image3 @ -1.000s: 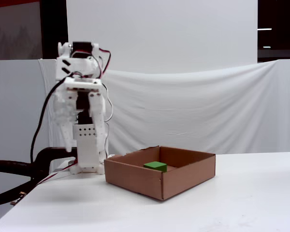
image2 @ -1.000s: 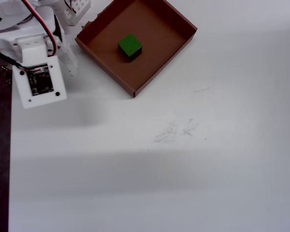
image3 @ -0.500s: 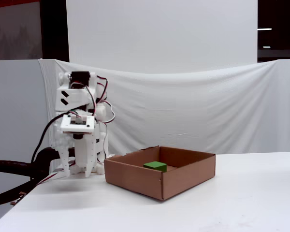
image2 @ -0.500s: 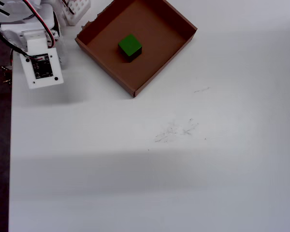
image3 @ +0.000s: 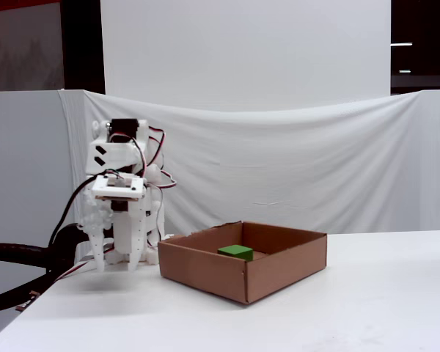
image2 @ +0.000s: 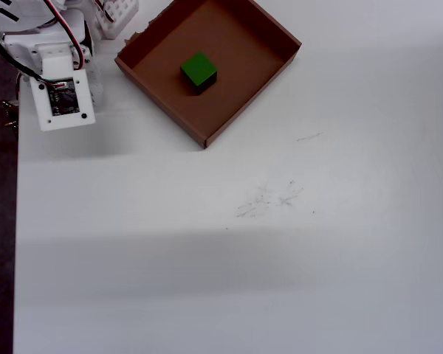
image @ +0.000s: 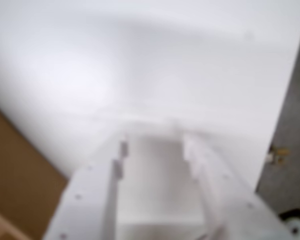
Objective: Grasp a green cube and put it in a box.
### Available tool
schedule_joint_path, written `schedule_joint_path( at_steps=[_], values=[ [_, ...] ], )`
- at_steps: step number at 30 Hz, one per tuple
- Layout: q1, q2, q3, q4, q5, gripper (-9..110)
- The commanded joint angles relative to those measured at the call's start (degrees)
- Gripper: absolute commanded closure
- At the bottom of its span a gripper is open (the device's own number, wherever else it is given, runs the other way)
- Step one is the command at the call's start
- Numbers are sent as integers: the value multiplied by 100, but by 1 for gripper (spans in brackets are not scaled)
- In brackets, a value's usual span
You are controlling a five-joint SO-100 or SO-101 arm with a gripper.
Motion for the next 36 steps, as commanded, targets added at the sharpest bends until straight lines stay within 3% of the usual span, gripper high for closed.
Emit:
schedule_joint_path(
  at_steps=[1,36],
  values=[
    [-44,53,-35,88,-62,84],
    [-105,53,-26,18,-105,85]
  ],
)
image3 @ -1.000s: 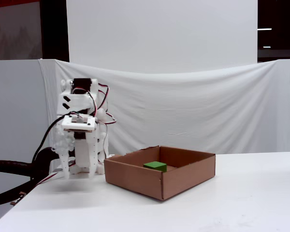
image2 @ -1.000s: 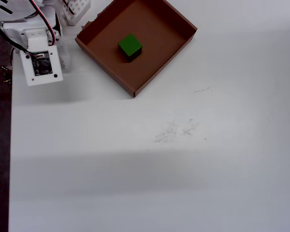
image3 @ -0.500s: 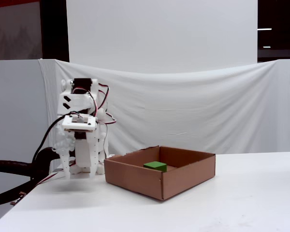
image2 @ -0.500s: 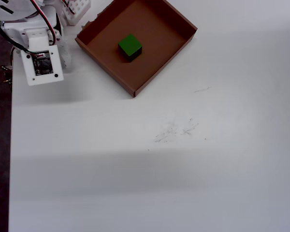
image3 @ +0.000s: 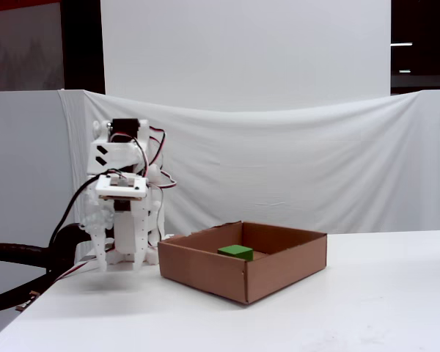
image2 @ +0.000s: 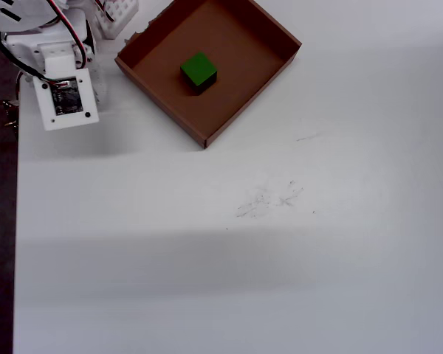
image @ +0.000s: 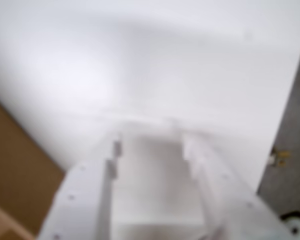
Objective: Grasp a green cube and put it in a box.
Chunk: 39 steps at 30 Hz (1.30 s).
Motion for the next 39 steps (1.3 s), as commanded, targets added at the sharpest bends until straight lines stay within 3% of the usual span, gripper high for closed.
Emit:
schedule_joint_path(
  at_steps=[1,12,26,39],
  values=[
    [9,35,-26,0,-132,85],
    [-26,35,-26,-53,-563,83],
    [-44,35,-26,62,44,74],
    [-53,35,-26,70,88,74]
  ],
)
